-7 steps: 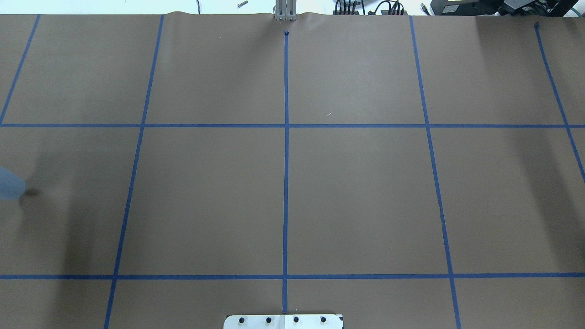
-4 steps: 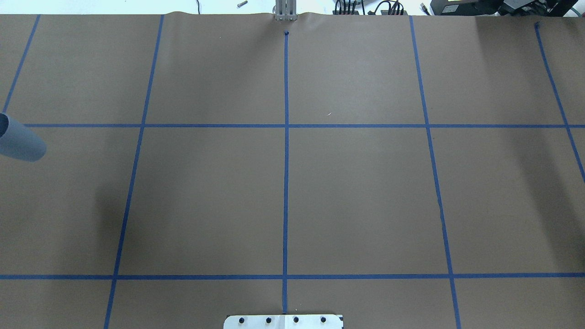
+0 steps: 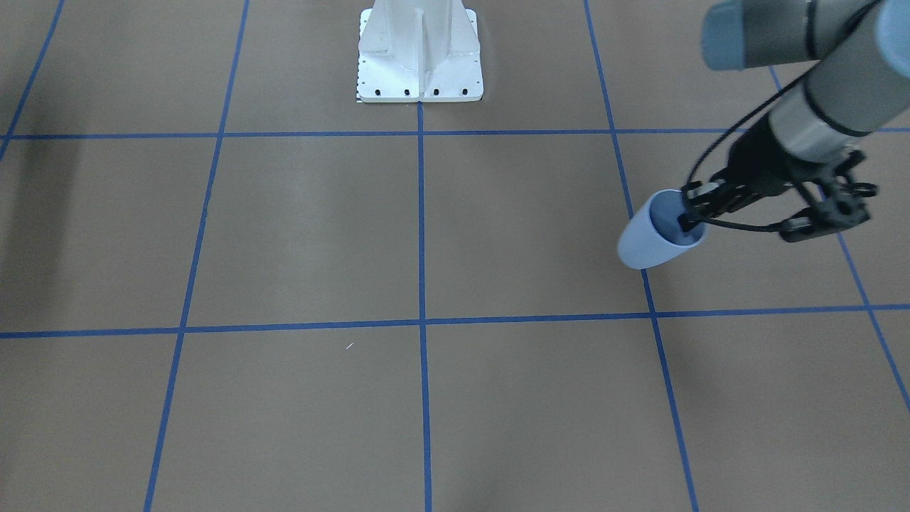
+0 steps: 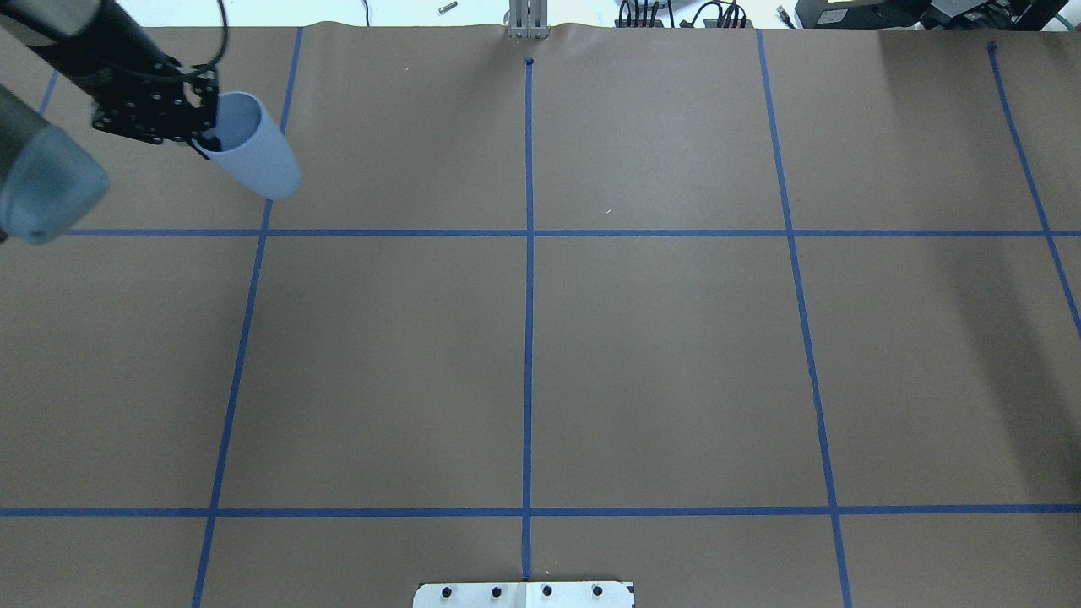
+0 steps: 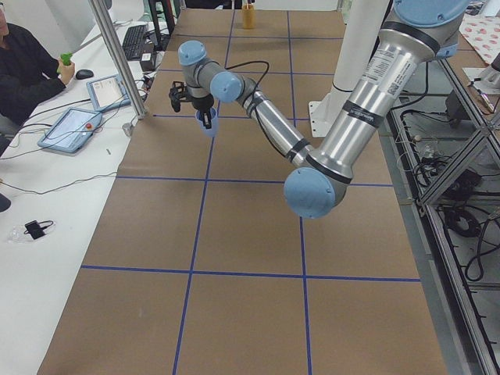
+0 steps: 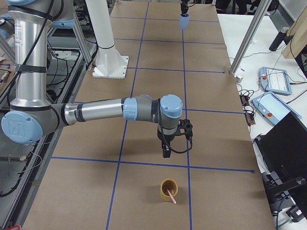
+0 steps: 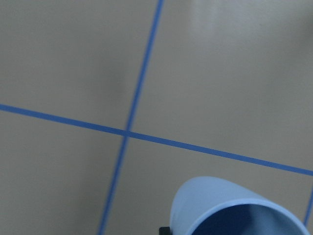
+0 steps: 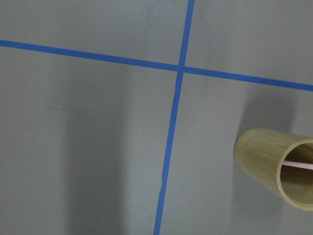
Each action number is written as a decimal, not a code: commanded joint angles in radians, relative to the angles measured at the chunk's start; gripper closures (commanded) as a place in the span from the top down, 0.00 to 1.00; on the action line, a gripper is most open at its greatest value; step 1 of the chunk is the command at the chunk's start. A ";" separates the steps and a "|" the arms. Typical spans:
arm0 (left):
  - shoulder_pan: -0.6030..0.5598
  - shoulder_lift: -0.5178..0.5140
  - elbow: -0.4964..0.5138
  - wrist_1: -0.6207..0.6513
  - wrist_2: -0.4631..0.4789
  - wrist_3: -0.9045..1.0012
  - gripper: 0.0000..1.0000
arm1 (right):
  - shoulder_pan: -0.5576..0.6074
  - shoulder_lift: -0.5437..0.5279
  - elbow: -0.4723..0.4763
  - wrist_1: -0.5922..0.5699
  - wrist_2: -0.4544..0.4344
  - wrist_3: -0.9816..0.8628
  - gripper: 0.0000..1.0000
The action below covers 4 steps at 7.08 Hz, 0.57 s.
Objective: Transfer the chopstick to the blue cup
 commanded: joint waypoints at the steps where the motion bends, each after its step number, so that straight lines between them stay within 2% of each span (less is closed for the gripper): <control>1: 0.198 -0.264 0.254 -0.076 0.151 -0.280 0.00 | -0.012 0.007 -0.007 0.005 0.002 0.033 1.00; 2: 0.255 -0.301 0.381 -0.256 0.220 -0.389 0.00 | -0.013 0.005 -0.008 0.007 0.004 0.027 1.00; 3: 0.290 -0.353 0.477 -0.326 0.242 -0.437 0.00 | -0.013 0.005 -0.005 0.007 0.007 0.025 1.00; 4: 0.333 -0.369 0.503 -0.333 0.281 -0.448 0.00 | -0.013 0.004 -0.008 0.005 0.033 0.034 1.00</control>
